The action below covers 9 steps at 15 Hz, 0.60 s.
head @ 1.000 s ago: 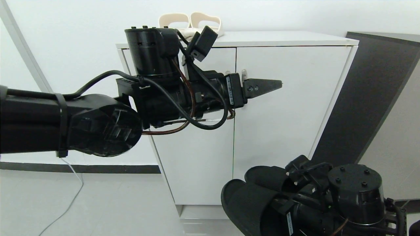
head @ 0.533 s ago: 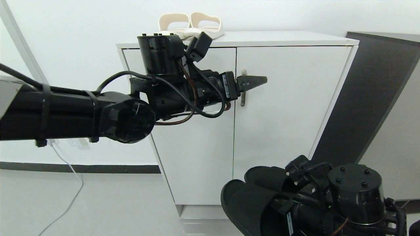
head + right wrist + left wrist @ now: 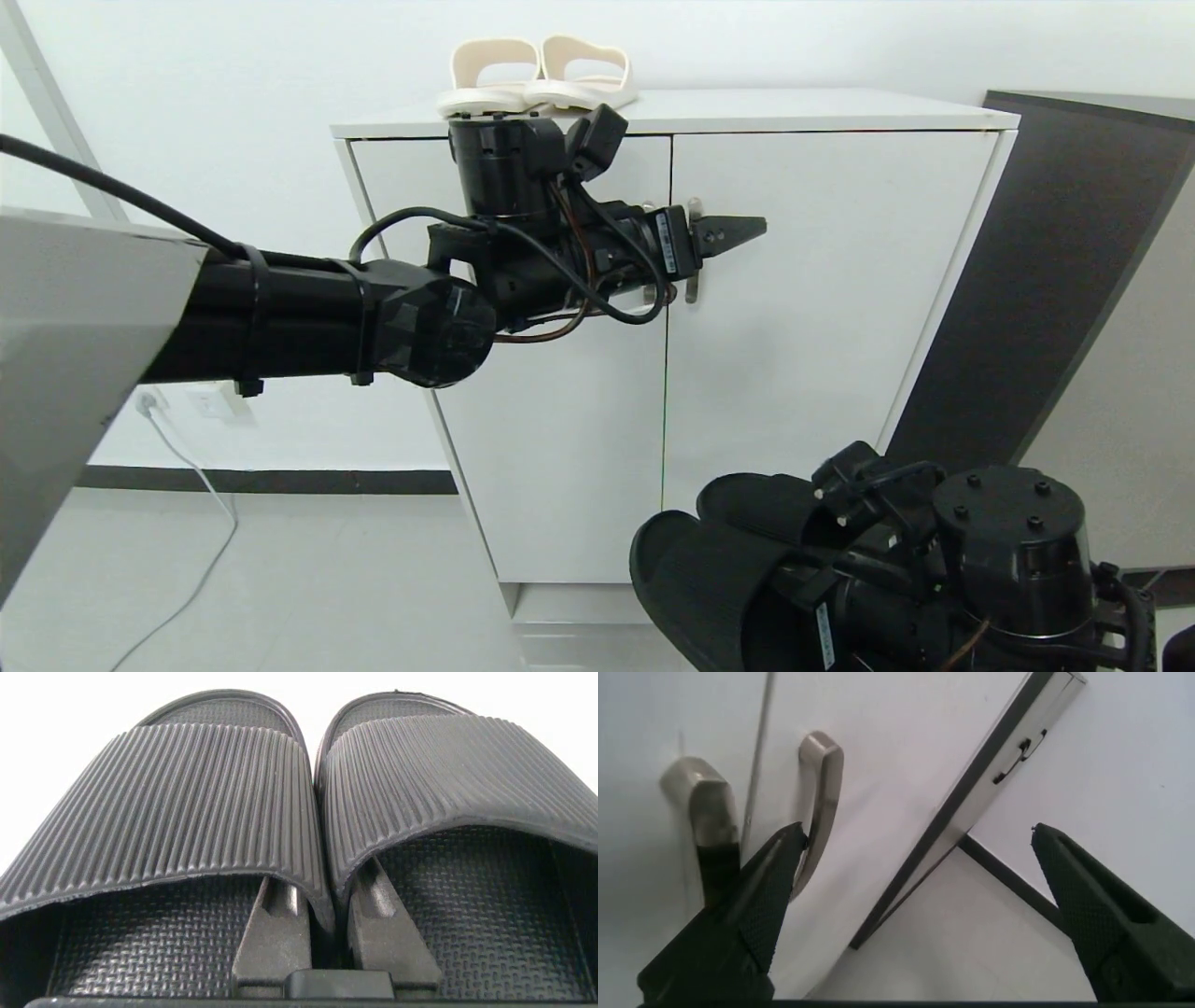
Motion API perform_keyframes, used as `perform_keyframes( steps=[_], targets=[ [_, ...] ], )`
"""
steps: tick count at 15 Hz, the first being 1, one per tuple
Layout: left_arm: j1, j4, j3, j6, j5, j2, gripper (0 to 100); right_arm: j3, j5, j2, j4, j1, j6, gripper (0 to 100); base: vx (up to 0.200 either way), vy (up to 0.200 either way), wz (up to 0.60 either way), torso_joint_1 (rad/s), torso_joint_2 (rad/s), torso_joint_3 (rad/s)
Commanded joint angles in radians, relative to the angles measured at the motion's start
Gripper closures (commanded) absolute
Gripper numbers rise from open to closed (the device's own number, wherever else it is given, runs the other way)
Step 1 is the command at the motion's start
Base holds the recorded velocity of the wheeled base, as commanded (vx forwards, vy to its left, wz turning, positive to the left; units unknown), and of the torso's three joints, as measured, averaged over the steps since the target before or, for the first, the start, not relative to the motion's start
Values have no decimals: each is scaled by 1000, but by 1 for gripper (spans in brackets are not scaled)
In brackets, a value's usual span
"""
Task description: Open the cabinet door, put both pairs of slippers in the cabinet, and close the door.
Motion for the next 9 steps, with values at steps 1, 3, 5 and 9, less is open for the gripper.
perform_keyframes(
  steps=[1, 3, 5, 9],
  targets=[
    [1, 18, -33, 0, 6, 35, 0, 0, 0, 2, 0, 1, 0, 100, 0, 0, 0, 0, 0, 0],
    [-2, 30, -65, 0, 10, 58, 100, 5, 0, 2, 0, 1, 0, 100, 0, 0, 0, 0, 0, 0],
    [-5, 30, -57, 0, 13, 52, 100, 8, 17, -1, 0, 1, -2, 100, 0, 0, 0, 0, 0, 0],
    [-59, 18, 107, 24, 19, -86, 100, 55, 141, -53, 1, 1, -5, 100, 0, 0, 0, 0, 0, 0]
  ],
)
